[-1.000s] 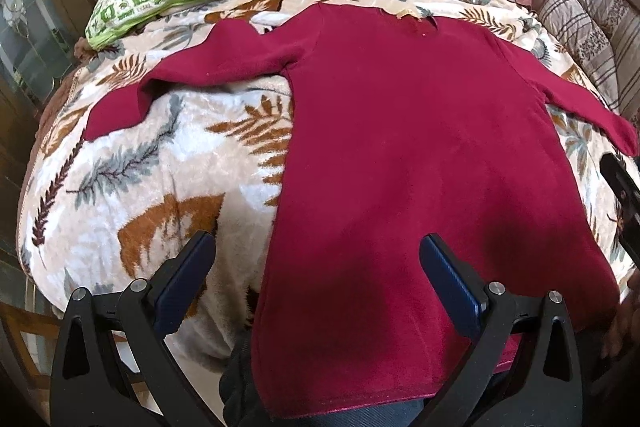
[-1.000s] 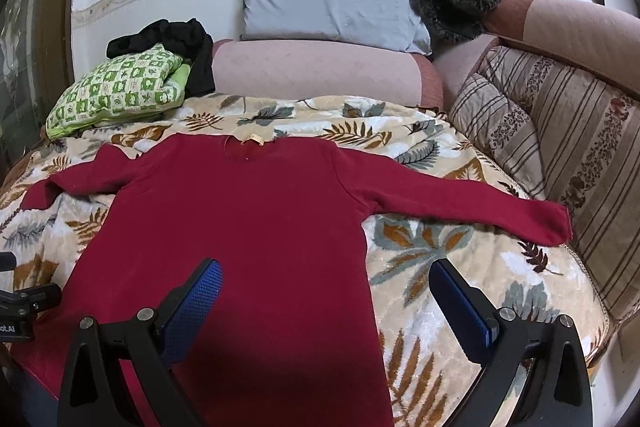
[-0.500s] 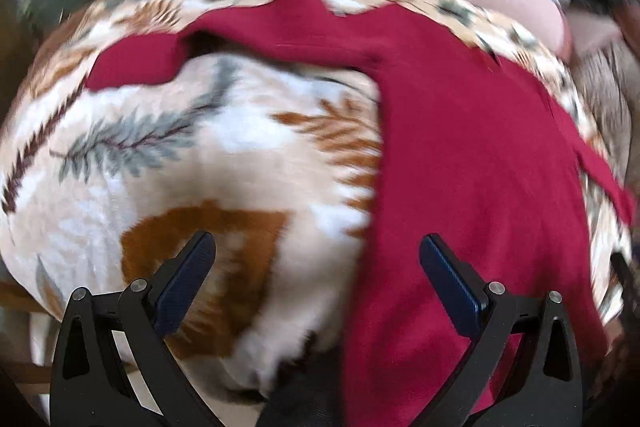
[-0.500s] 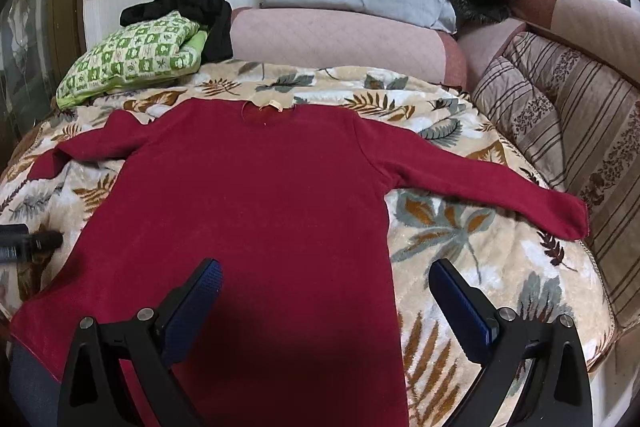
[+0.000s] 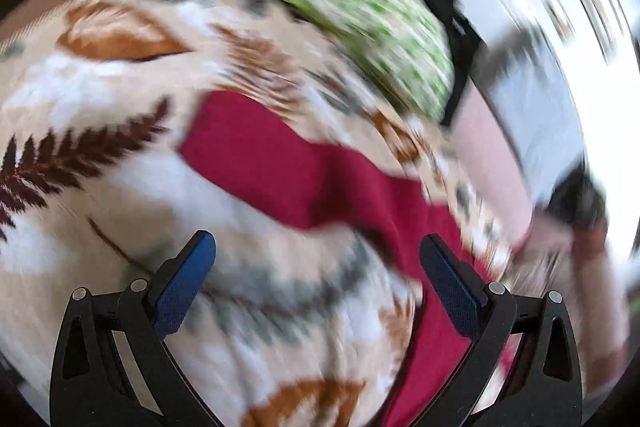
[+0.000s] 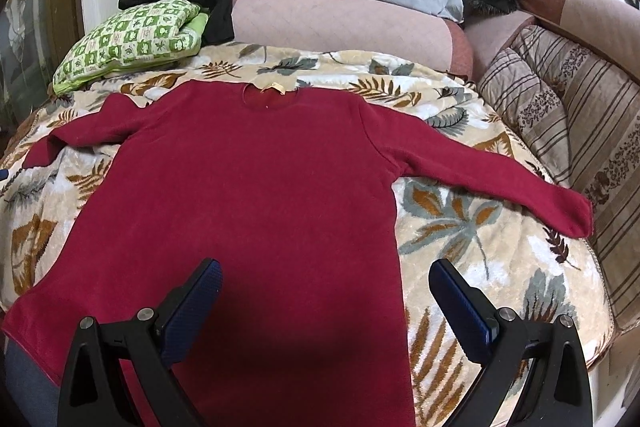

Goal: Fold small clothes
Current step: 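Grasp the red sweater's sleeve cuff with the left tool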

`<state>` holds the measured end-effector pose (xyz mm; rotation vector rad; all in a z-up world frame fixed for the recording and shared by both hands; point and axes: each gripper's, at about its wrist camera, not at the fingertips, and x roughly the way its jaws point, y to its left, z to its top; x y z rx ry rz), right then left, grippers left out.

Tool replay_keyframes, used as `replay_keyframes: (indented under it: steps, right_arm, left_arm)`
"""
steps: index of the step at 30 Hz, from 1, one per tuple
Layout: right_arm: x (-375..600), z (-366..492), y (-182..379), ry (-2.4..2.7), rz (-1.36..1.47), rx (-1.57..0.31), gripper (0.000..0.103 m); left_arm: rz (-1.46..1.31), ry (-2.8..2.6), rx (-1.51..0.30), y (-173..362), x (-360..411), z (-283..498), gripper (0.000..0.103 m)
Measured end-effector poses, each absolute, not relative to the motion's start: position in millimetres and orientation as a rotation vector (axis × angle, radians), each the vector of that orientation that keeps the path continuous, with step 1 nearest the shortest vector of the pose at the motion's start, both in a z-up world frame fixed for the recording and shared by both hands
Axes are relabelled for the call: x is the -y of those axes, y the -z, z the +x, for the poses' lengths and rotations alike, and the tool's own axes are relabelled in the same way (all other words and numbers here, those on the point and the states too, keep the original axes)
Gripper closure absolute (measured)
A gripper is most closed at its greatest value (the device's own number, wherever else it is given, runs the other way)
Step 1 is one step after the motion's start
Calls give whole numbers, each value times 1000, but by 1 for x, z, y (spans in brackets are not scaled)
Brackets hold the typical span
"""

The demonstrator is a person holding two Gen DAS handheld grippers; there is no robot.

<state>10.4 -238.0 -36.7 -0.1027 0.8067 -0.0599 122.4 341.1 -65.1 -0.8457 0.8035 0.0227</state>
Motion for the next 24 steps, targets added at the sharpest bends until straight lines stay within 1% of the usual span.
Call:
replay_keyframes:
  steps: [3,8,13,14,16,18,19,21,23,24]
  right_arm:
    - [236,13,38,56,-106,-813,1]
    - [236,15,41,48,-103,-827,1]
    - [236,17,42,43,-99,-838,1]
    - [235,17,42,42,-101,-841,1]
    - [235,18,43,42,-101,-844,1]
    - [234,19,43,43,-102,-847,1]
    - [234,19,43,43,-104,-849,1]
    - [233,19,43,42,-105,-853,1]
    - [234,20,44,42,-109,-856,1]
    - [233,20,44,42,-111,-858,1]
  left_arm:
    - [-996,4,-788,82,-375,138,1]
    - [-1170,10,-801,116,-392,158,2]
    - [-1152,28,-745,110,-392,172,2]
    - [-1154,31,-730,109,-393,172,3]
    - [-1151,5,-716,110,-393,170,9]
    - [-1157,-67,-697,114,-396,164,24]
    - [-1157,-95,-693,116,-397,161,27]
    - [-1132,-148,-698,119,-397,158,41]
    - [-1088,-163,-711,118,-393,161,46]
    - [-1071,-163,-714,117,-392,162,56]
